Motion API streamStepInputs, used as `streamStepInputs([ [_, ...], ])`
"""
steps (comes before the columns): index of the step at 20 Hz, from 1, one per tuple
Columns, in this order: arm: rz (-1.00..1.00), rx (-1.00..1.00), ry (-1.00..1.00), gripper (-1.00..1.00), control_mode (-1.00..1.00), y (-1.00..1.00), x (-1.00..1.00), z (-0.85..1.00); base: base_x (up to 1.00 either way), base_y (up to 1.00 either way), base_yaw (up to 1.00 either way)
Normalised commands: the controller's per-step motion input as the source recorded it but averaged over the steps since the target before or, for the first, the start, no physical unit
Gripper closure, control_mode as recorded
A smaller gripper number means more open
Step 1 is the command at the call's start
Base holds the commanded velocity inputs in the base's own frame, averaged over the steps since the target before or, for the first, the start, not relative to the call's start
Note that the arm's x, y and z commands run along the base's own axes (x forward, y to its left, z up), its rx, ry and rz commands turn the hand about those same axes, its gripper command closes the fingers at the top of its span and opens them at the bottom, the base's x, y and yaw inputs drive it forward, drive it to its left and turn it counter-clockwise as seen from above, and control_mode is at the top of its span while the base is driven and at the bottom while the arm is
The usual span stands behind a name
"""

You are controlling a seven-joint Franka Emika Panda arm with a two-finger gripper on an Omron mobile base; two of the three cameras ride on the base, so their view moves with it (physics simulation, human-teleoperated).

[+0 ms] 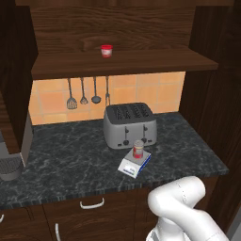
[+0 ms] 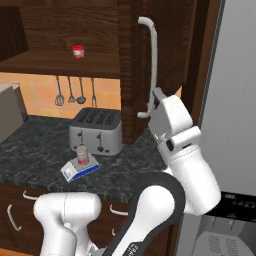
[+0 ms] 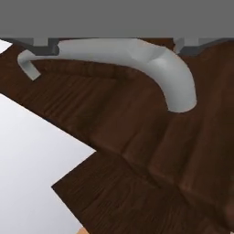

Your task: Pick the canned food and place it on the digital scale for weighing, and close the cabinet.

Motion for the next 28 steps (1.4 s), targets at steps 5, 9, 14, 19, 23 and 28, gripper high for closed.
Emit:
streamStepInputs([
  [5, 0.0, -0.28, 0.04, -1.0, -1.0, 1.0, 0.45, 0.53, 0.0, 0.0, 0.0],
  [9, -0.01, -0.3, 0.0, -1.0, -1.0, 1.0, 0.58, 0.32, 0.0, 0.0, 0.0],
  [14, -0.07, -0.09, 0.04, -1.0, -1.0, 1.0, 0.94, -0.16, 0.0, 0.0, 0.0],
  [19, -0.07, 0.06, 0.07, -1.0, -1.0, 0.97, 1.0, -0.33, 0.0, 0.0, 0.0],
  [23, -0.09, 0.11, 0.01, -1.0, -1.0, 0.79, 0.72, -0.02, 0.0, 0.0, 0.0],
  [28, -0.13, 0.06, 0.08, -1.0, -1.0, 0.33, 0.73, -0.03, 0.0, 0.0, 0.0],
])
